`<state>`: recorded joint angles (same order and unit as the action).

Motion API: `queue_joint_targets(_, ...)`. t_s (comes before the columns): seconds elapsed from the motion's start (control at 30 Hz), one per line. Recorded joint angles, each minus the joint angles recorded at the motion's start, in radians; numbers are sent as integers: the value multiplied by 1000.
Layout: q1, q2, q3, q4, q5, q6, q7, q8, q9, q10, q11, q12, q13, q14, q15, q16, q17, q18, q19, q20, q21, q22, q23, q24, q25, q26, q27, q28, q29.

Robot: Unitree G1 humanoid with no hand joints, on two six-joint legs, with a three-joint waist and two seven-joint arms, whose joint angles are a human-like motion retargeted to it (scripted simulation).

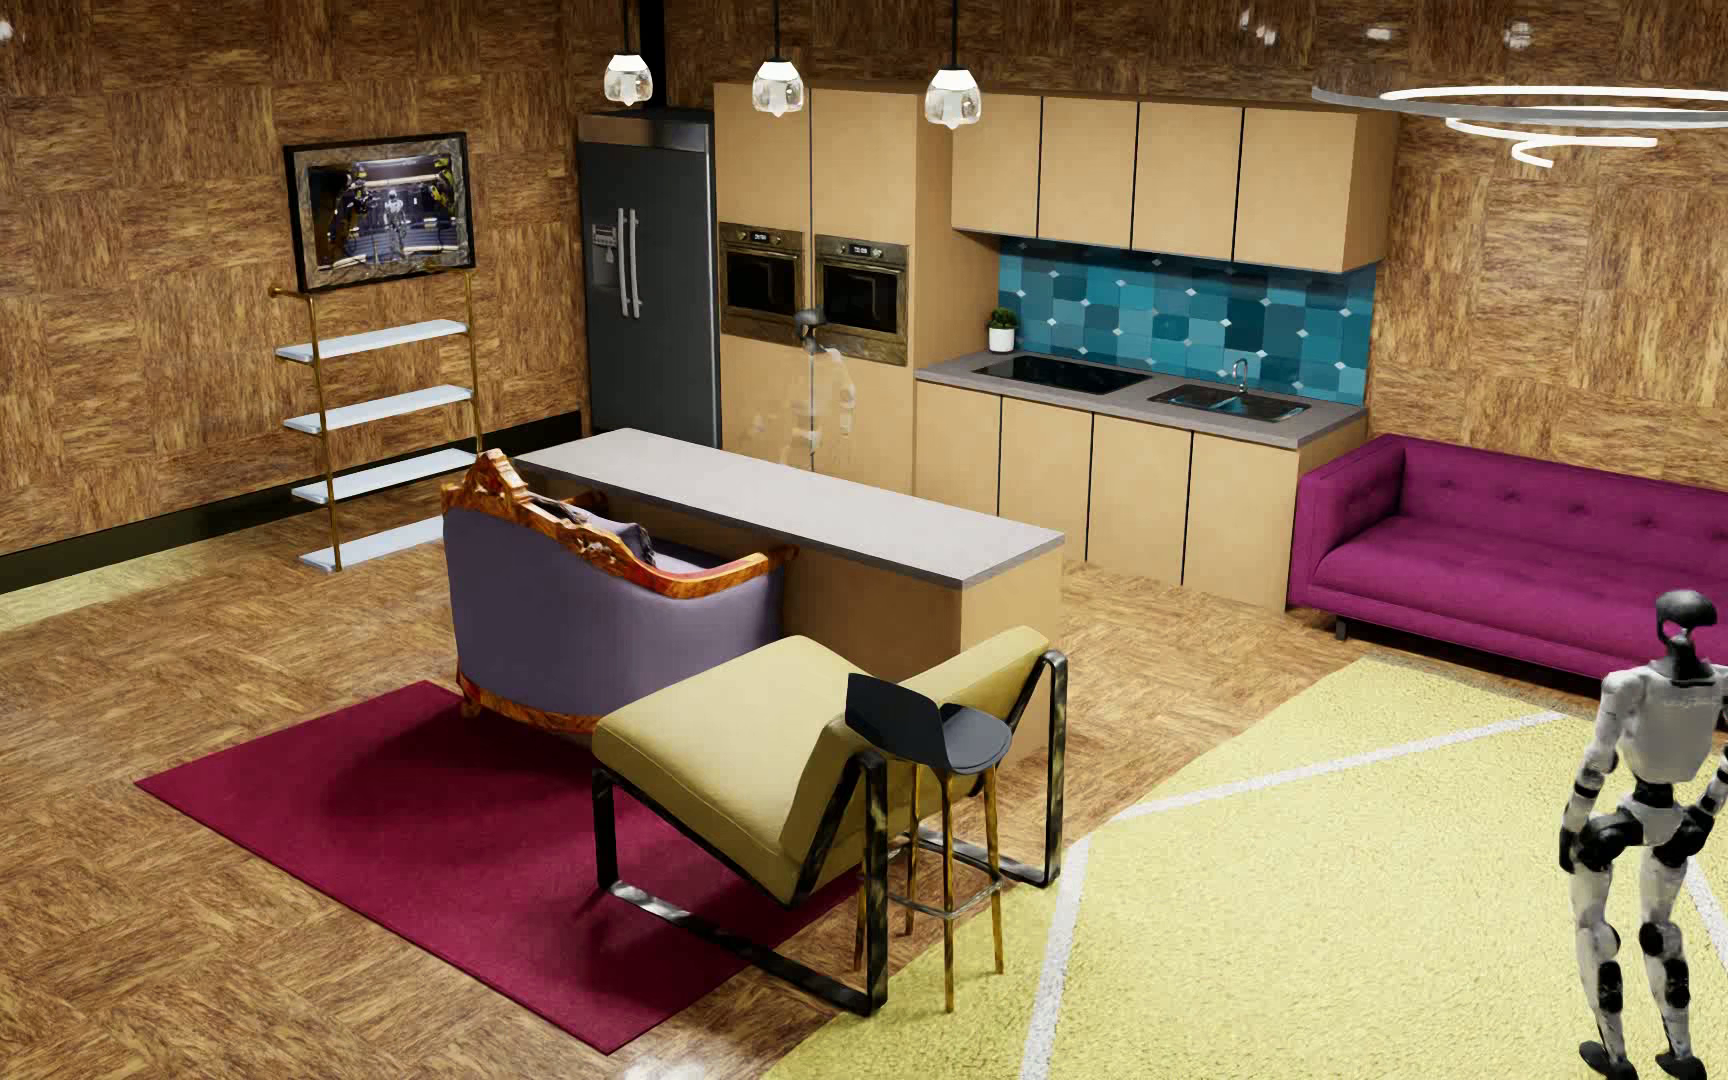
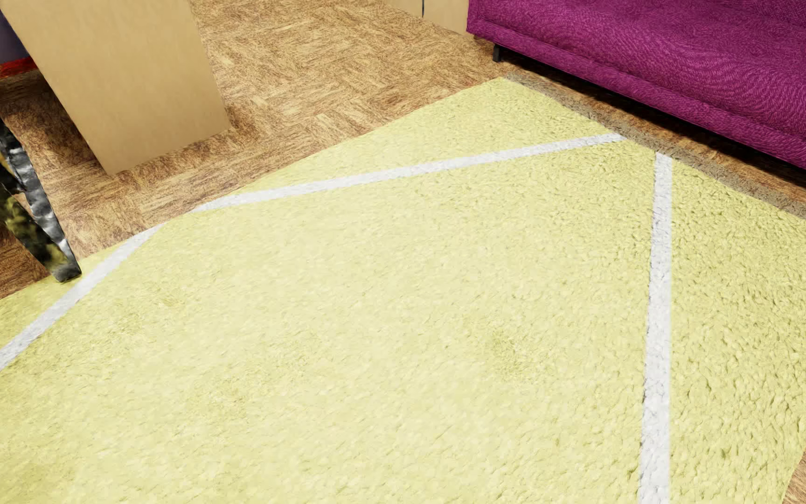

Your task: Move towards the light cyan shelves

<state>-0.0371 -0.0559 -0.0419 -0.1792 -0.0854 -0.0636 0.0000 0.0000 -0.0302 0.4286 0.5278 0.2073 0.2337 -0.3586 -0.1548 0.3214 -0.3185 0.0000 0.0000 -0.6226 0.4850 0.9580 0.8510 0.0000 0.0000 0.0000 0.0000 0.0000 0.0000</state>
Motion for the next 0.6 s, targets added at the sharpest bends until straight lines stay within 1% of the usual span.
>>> queue_joint_targets(0.07,-20,2,4,-4,0,-6,0,0,1,-1,-5,-14,-23,42,-5,6,12,0,0,10,-26,-30,-23,0,0,0,0,0,0)
queue_joint_targets(0.1,-26,8,5,-8,-4,-9,0,0,-2,-10,-6,-19,-33,63,-4,5,16,0,0,25,-20,-42,-27,0,0,0,0,0,0)
queue_joint_targets(0.17,-27,17,21,-4,-3,-9,0,0,0,-4,-11,-32,-46,65,-7,-3,23,0,0,31,-26,-64,-19,0,0,0,0,0,0)
queue_joint_targets(0.23,-35,29,17,-9,-3,-11,0,0,2,-2,-16,-36,-45,75,-26,-10,27,0,0,35,-36,-83,-17,0,0,0,0,0,0)
queue_joint_targets(0.27,-33,37,5,-19,-5,-15,0,0,2,-1,-19,-29,-39,94,-48,-13,20,0,0,29,-18,-90,-19,0,0,0,0,0,0)
queue_joint_targets(0.3,-47,12,33,-12,6,-6,0,0,11,6,-17,-39,-41,115,-56,-21,17,0,0,38,-25,-88,-24,0,0,0,0,0,0)
queue_joint_targets(0.33,-47,1,7,-23,4,-9,0,0,14,10,2,-35,-28,130,-75,-18,15,0,0,1,-19,-97,-20,0,0,0,0,0,0)
queue_joint_targets(0.37,-37,-30,6,-23,18,-2,0,0,20,8,33,-29,-11,121,-116,-23,17,0,0,14,-47,-93,-12,0,0,0,0,0,0)
queue_joint_targets(0.4,-21,-77,-3,-28,6,-5,0,0,36,17,124,-33,1,105,-123,-13,5,0,0,-13,-36,-95,-15,0,0,0,0,0,0)
queue_joint_targets(0.43,24,-131,-12,-43,-12,-19,0,0,65,9,243,-43,7,86,-112,-2,8,0,0,-41,-29,-83,3,0,0,0,0,0,0)
queue_joint_targets(0.47,49,-189,-22,-41,-3,-21,0,0,87,8,341,-29,13,68,-123,32,11,0,0,-26,-17,-166,3,0,0,0,0,0,0)
queue_joint_targets(0.5,67,-244,-66,-22,-3,-10,0,0,83,2,415,-41,31,44,-129,42,10,0,0,-49,-11,-163,8,0,0,0,0,0,0)
queue_joint_targets(0.53,92,-283,-101,-6,0,2,0,0,94,-3,413,-57,45,27,-119,36,6,0,0,-39,-16,-154,10,0,0,0,0,0,0)
queue_joint_targets(0.57,128,-325,-108,1,10,16,0,0,93,-21,370,-64,63,3,-99,38,-1,0,0,-46,-13,-166,16,0,0,0,0,0,0)
queue_joint_targets(0.6,118,-387,-159,14,-5,30,0,0,96,-17,334,-98,65,-17,-71,23,-12,0,0,-11,-1,-131,30,0,0,0,0,0,0)
